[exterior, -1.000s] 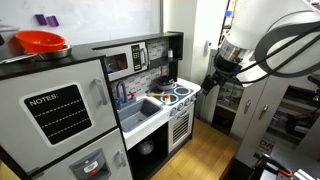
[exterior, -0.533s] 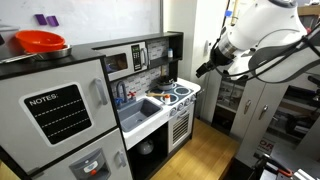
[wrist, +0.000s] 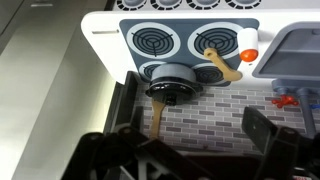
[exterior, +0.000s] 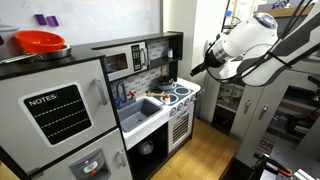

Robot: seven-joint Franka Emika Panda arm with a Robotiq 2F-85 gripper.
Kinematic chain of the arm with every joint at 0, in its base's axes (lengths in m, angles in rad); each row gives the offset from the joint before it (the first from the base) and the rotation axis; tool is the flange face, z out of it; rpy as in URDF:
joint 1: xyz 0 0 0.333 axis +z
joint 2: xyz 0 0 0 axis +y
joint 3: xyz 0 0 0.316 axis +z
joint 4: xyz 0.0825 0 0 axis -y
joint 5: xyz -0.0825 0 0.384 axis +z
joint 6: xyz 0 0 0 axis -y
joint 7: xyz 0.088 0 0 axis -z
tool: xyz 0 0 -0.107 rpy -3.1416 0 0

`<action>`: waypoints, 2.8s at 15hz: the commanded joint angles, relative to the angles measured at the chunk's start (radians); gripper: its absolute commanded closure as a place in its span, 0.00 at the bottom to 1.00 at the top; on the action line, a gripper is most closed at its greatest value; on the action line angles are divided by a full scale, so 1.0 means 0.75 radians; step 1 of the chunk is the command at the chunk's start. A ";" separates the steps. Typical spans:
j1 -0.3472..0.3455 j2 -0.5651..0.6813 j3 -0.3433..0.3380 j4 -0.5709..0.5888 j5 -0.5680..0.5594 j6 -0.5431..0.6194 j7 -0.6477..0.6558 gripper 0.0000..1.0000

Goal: Uncover the pot and then put the lid on the stovetop

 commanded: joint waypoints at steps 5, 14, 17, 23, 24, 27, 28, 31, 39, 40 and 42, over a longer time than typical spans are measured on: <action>-0.001 -0.004 0.009 0.004 0.000 0.000 0.000 0.00; 0.016 0.269 -0.062 0.130 -0.006 0.170 -0.177 0.00; 0.010 0.423 -0.072 0.217 -0.051 0.267 -0.203 0.00; -0.155 0.651 0.124 0.520 -0.237 0.197 -0.135 0.00; -0.193 0.692 0.164 0.566 -0.259 0.184 -0.122 0.00; -0.327 0.824 0.308 0.685 -0.330 0.142 -0.092 0.00; -0.412 0.879 0.411 0.720 -0.380 0.090 -0.067 0.00; -0.627 1.046 0.718 0.787 -0.416 -0.138 -0.108 0.00; -0.802 1.192 1.029 1.076 -0.195 -0.583 -0.378 0.00; -0.707 1.115 0.922 1.071 0.048 -0.539 -0.541 0.00; -0.652 1.123 0.890 1.111 0.241 -0.556 -0.699 0.00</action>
